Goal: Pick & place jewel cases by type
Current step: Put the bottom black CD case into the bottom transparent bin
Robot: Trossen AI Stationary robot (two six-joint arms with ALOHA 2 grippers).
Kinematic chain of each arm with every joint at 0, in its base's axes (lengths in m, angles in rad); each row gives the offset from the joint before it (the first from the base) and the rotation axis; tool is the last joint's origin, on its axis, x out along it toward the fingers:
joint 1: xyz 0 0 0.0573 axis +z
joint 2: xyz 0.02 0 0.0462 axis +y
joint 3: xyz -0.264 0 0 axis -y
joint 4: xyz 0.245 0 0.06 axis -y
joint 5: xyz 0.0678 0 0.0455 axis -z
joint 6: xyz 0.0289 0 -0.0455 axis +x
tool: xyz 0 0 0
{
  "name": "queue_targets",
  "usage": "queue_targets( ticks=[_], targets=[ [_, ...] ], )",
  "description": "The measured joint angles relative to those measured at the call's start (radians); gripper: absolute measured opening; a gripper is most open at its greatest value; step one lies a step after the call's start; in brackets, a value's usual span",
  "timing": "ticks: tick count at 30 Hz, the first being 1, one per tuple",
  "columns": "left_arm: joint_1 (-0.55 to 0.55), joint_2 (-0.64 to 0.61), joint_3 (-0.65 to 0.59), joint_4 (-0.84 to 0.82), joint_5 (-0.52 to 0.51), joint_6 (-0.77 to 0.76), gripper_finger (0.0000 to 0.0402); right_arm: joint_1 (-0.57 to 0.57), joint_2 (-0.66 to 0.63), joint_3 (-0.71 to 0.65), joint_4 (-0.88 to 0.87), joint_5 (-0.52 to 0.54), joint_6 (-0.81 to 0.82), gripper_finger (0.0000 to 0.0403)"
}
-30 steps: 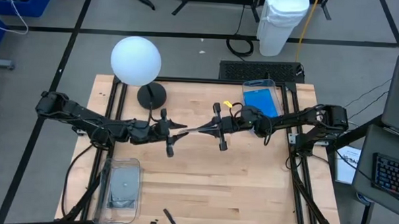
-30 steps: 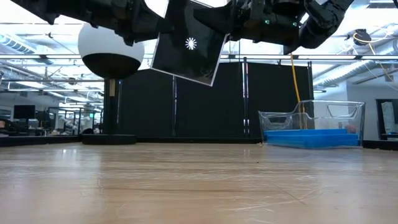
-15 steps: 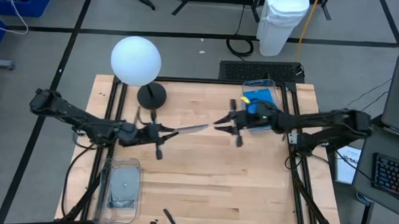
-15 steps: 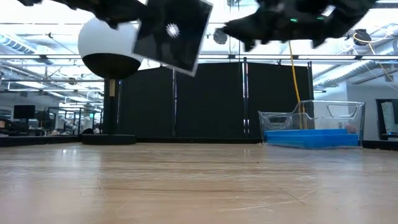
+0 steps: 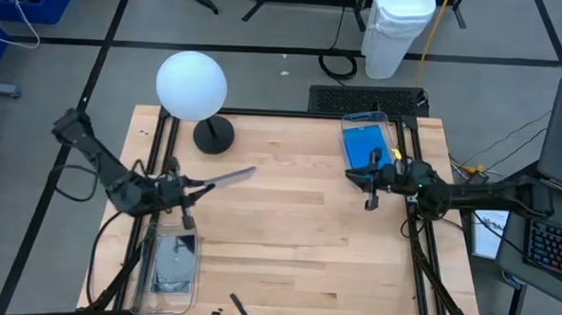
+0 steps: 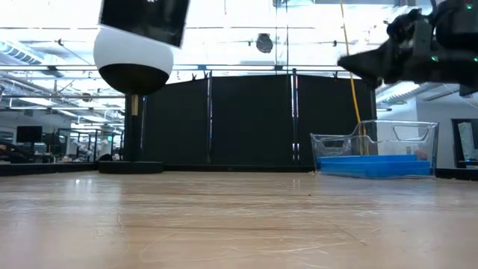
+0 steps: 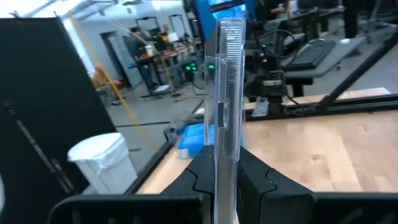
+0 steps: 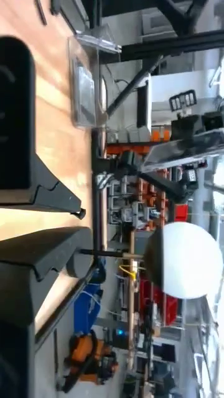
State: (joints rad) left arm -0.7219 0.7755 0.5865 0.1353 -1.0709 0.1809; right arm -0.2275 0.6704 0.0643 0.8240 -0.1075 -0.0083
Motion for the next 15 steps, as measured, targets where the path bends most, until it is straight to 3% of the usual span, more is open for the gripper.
queue_targets(
  ticks=[3, 7, 15],
  targets=[
    [-0.07, -0.012, 0.0, -0.006, -0.097, -0.003, 0.0029, -0.011, -0.077, -0.043, -0.015, 0.005, 0.022, 0.0031],
    [-0.157, -0.028, 0.0, -0.002, -0.232, -0.021, 0.0029, -0.032, -0.143, -0.045, -0.168, 0.009, 0.021, 0.0018],
    [-0.282, -0.03, 0.0, -0.004, -0.41, -0.071, 0.0029, -0.055, -0.168, -0.046, -0.337, 0.024, 0.0, 0.0001]
  ],
)
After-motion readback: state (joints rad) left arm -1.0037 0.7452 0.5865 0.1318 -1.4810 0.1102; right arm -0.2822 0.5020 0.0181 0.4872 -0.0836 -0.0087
